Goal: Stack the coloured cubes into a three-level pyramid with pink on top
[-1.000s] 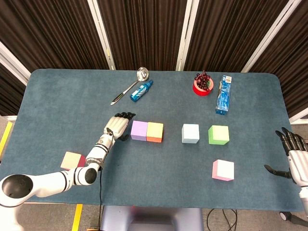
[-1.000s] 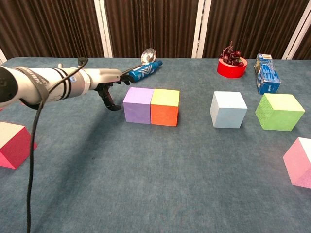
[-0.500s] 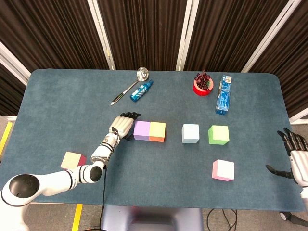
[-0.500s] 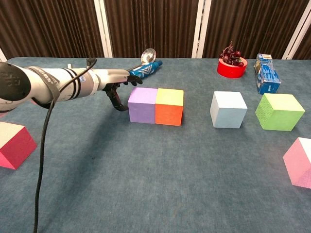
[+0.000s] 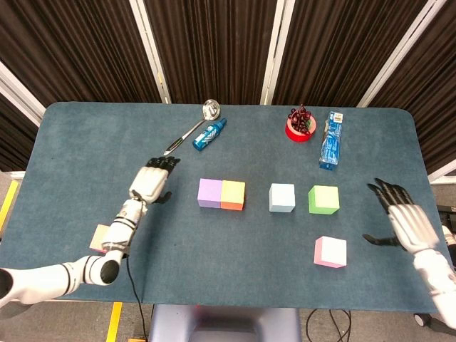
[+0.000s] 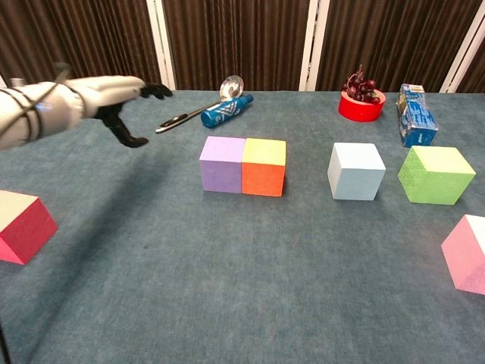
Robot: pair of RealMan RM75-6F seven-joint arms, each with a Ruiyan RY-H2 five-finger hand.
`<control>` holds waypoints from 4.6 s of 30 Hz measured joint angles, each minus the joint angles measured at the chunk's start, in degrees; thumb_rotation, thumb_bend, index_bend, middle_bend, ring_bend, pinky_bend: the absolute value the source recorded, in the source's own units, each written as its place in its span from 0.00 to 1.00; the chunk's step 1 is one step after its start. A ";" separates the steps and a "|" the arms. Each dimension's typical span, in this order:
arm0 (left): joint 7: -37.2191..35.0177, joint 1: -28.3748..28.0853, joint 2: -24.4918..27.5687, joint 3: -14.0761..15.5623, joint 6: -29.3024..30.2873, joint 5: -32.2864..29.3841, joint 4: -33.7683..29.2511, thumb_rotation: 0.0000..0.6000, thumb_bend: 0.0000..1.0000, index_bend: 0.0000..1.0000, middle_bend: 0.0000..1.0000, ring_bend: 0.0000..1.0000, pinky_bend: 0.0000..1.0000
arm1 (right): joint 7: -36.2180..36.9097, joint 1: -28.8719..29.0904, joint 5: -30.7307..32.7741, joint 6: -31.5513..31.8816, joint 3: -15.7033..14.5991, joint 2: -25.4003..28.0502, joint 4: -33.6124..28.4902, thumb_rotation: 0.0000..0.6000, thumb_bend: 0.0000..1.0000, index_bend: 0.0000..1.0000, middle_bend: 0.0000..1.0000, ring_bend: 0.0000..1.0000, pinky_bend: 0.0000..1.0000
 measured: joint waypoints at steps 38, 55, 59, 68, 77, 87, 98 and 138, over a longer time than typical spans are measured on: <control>-26.67 19.54 15.97 4.60 10.11 31.92 -9.32 1.00 0.38 0.14 0.10 0.07 0.07 | -27.98 32.97 42.12 -26.30 4.75 -28.16 19.04 1.00 0.34 0.52 0.15 0.00 0.09; -29.57 22.15 16.83 3.74 10.79 34.39 -9.26 1.00 0.38 0.14 0.10 0.07 0.07 | -31.08 36.91 47.75 -22.58 5.64 -30.31 15.06 1.00 0.35 0.56 0.17 0.00 0.09; -30.23 22.49 16.88 3.59 10.61 34.64 -9.00 1.00 0.38 0.14 0.10 0.07 0.07 | -32.18 38.25 49.55 -22.23 5.75 -31.85 16.11 1.00 0.36 0.56 0.17 0.00 0.09; -31.77 22.89 16.97 3.25 9.96 35.41 -8.27 1.00 0.38 0.13 0.09 0.06 0.07 | -33.57 39.77 52.69 -21.41 5.95 -32.76 16.26 1.00 0.35 0.55 0.17 0.00 0.09; -32.81 22.99 16.93 2.92 9.36 36.14 -7.85 1.00 0.38 0.12 0.09 0.06 0.07 | -33.25 40.25 54.12 -21.56 6.03 -32.55 15.59 1.00 0.36 0.55 0.17 0.00 0.09; -33.54 23.12 17.04 2.72 8.48 36.15 -7.67 1.00 0.38 0.12 0.08 0.06 0.07 | -33.53 41.44 55.37 -22.33 5.71 -33.65 16.95 1.00 0.36 0.55 0.17 0.00 0.09; -34.02 23.27 17.05 2.61 8.35 36.65 -7.61 1.00 0.38 0.11 0.08 0.05 0.07 | -33.57 41.49 55.80 -21.86 5.36 -33.26 16.50 1.00 0.36 0.54 0.17 0.00 0.09; -34.31 23.40 16.85 2.23 7.07 36.70 -7.26 1.00 0.38 0.10 0.07 0.04 0.07 | -35.00 43.49 57.34 -22.14 4.58 -34.74 17.40 1.00 0.36 0.32 0.17 0.00 0.02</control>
